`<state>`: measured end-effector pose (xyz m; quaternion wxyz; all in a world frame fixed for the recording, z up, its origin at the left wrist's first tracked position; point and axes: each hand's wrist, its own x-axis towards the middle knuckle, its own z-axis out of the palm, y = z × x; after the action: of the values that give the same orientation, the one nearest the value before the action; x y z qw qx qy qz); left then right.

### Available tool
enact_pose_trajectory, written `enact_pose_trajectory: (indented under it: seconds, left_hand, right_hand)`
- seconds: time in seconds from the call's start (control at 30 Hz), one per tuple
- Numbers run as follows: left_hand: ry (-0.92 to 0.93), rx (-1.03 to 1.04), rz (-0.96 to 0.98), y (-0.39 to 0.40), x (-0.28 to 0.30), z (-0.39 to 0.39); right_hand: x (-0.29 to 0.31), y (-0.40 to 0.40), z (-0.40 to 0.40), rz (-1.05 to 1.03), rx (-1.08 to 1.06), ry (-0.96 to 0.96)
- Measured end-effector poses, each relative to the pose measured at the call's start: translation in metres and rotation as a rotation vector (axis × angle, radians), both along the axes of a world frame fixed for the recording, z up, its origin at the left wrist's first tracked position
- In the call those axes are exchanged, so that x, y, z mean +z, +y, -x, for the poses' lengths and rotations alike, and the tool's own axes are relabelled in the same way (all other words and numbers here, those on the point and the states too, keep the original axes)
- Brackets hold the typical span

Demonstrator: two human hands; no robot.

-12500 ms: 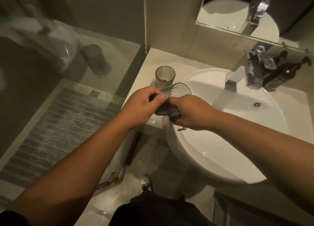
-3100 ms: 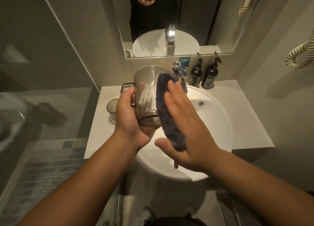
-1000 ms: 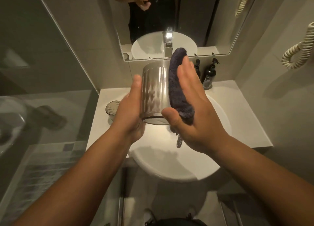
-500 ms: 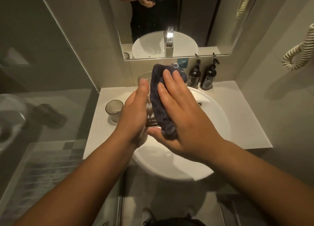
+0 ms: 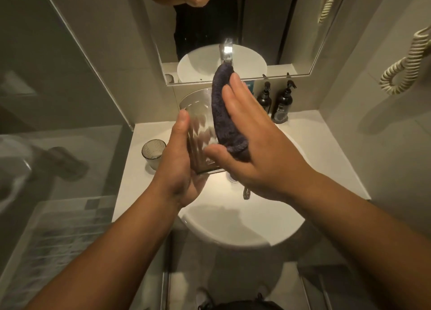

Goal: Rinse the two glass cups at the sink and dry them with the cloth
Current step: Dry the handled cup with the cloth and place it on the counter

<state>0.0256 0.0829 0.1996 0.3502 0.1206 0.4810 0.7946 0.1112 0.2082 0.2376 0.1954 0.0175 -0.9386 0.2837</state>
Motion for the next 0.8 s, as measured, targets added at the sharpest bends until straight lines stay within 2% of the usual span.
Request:
enact_pose_trajectory:
  seconds: [0.17, 0.37, 0.5, 0.67, 0.8]
  left_hand:
    - [0.086, -0.069, -0.007, -0.003, 0.003, 0.002]
    - [-0.064, -0.005, -0.075, -0.005, -0.006, 0.004]
    - [-0.101, -0.066, -0.079, -0.006, -0.012, 0.002]
    - [0.011, 0.016, 0.014, 0.0, -0.008, -0.004]
    - [0.036, 0.058, 0.011, 0.002, -0.003, -0.005]
  right_hand:
    - [-0.004, -0.007, -0.001, -0.169, 0.041, 0.086]
    - [-0.018, -0.018, -0.019, -0.305, 0.109, 0.074]
    - [-0.019, -0.024, -0.025, -0.341, 0.097, 0.062]
    - [0.005, -0.01, -0.008, -0.302, 0.031, -0.081]
    - [0.008, -0.007, -0.008, -0.311, 0.061, -0.099]
